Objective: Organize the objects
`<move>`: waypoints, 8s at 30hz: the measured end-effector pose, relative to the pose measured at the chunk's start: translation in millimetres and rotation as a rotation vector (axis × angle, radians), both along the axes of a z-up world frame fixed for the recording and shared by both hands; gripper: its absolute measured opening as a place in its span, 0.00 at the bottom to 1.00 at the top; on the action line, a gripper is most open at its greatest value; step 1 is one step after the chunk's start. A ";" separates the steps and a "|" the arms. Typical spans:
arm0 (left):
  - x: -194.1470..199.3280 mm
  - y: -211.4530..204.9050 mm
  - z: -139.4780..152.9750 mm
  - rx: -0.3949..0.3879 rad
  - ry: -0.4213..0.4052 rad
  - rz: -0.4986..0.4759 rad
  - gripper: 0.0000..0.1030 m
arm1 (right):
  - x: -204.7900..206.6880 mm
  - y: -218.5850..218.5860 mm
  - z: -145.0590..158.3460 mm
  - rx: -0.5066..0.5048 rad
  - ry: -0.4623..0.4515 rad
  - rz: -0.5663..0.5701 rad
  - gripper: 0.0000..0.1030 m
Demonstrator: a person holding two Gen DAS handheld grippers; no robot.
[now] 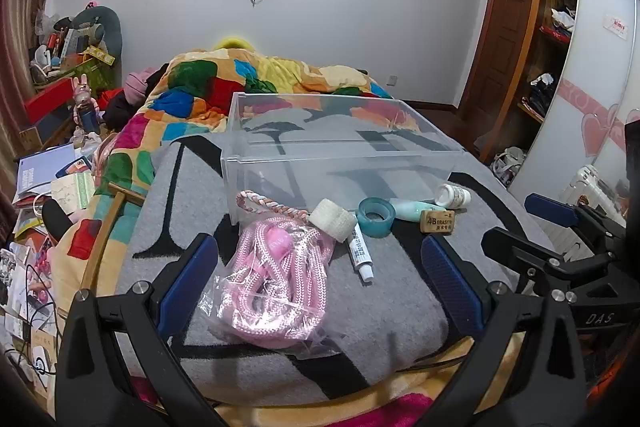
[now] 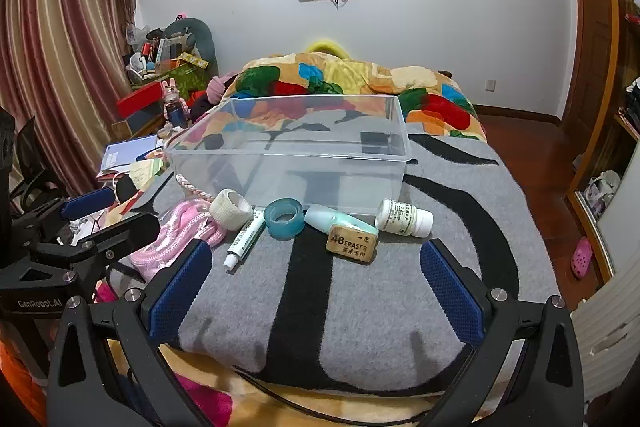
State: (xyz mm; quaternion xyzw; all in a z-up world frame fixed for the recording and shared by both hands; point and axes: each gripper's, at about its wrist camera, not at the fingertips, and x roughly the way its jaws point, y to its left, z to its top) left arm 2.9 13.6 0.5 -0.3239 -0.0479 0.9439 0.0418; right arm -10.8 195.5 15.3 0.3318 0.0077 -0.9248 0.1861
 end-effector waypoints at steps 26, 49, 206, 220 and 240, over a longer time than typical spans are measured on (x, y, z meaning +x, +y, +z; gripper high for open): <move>-1.4 -0.6 -3.7 0.008 -0.020 0.003 1.00 | -4.8 -1.0 -6.9 -0.013 -0.021 0.001 1.00; -1.6 0.7 -6.9 0.009 -0.025 0.001 1.00 | -3.8 -1.7 -8.4 -0.016 -0.026 0.004 1.00; -119.9 -12.8 47.0 -0.076 -0.009 -0.076 0.71 | -141.3 -42.2 -0.5 0.077 -0.117 0.073 0.66; -72.2 -45.4 11.9 -0.147 -0.123 -0.037 0.95 | -100.8 26.3 -8.8 0.147 -0.080 0.010 0.80; -84.6 -54.7 -66.8 -0.064 -0.280 -0.029 0.48 | -121.1 26.6 -67.8 0.171 -0.186 0.119 0.78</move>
